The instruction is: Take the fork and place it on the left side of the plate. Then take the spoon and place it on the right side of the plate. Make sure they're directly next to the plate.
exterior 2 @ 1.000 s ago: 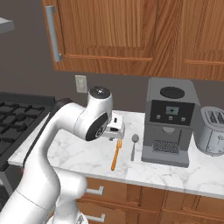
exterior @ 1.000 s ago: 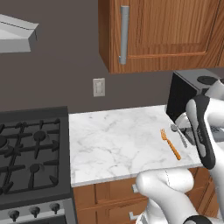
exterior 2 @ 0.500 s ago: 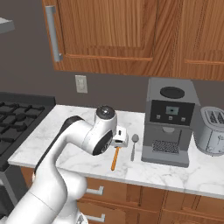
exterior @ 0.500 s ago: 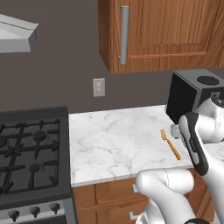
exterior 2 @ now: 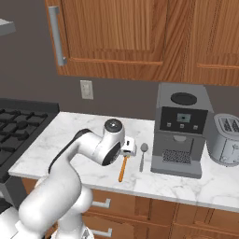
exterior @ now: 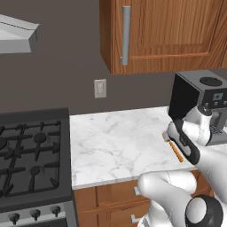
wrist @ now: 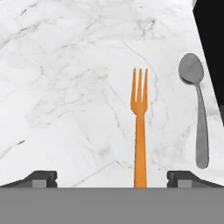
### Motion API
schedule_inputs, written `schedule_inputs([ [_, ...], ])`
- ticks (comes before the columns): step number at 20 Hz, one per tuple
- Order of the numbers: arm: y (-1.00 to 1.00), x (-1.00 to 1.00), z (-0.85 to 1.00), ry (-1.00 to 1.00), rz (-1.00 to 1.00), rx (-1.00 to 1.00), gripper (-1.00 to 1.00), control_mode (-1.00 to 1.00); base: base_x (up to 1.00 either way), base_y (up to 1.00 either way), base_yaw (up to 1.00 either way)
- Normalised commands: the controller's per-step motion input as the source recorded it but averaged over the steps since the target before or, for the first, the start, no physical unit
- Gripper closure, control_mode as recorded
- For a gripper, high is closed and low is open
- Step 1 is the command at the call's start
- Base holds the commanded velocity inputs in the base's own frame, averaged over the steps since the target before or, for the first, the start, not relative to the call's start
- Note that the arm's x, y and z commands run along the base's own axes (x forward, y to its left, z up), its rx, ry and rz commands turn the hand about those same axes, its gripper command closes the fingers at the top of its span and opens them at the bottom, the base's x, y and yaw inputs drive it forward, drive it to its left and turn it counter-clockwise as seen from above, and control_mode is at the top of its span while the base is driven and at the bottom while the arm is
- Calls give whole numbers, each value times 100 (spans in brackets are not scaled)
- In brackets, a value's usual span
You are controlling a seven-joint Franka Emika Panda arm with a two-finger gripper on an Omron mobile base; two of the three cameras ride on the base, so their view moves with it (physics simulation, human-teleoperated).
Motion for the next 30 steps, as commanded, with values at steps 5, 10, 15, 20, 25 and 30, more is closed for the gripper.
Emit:
schedule_inputs([
  [5, -7, 25, -25, 1, 0, 0, -100, -100, 0, 0, 0],
  [10, -5, 3, -26, 1, 0, 0, -100, -100, 0, 0, 0],
  [15, -7, 1, -32, 6, 0, 0, -100, -100, 0, 0, 0],
  [20, -2, 9, -29, 5, 0, 0, -100, -100, 0, 0, 0],
  [25, -5, 9, -20, 4, 0, 0, -100, -100, 0, 0, 0],
  [30, -3, 0, -14, 2, 0, 0, -100, -100, 0, 0, 0],
])
